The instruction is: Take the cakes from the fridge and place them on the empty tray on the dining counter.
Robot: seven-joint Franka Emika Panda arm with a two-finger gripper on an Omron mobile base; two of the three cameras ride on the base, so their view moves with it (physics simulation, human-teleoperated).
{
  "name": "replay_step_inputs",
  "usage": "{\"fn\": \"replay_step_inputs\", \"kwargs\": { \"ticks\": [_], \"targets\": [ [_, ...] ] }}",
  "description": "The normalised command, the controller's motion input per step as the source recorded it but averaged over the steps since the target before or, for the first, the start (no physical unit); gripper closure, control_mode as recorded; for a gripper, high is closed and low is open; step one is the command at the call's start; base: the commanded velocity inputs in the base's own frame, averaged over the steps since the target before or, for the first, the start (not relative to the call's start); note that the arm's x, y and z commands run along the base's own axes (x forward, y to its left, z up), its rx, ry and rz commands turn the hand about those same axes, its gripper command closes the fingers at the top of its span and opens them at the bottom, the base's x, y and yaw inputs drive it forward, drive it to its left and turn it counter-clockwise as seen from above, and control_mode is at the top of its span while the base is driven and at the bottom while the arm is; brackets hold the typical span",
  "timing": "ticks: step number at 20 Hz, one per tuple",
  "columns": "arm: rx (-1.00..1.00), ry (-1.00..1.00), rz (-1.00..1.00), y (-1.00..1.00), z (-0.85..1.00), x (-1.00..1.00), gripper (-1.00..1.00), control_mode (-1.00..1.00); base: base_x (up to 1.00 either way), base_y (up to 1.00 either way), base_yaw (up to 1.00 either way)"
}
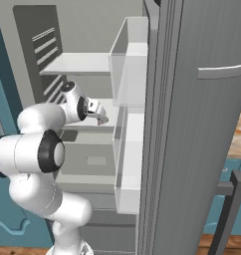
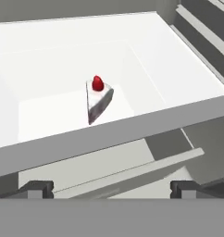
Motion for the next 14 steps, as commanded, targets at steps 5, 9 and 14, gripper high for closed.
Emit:
{"fn": "replay_step_inputs", "kwargs": {
  "ticks": [5,9,14],
  "targets": [
    [0.0,0.01,0.0,0.0,-0.27,0.42,-1.0,-1.0,0.0,0.0,0.0],
    [0.0,0.0,0.0,0.0,-0.17,0.51,-1.0,-1.0,0.0,0.0,0.0],
    [0.0,0.0,0.0,0.0,-0.22,0.45,-1.0,-1.0,0.0,0.0,0.0]
  ]
}}
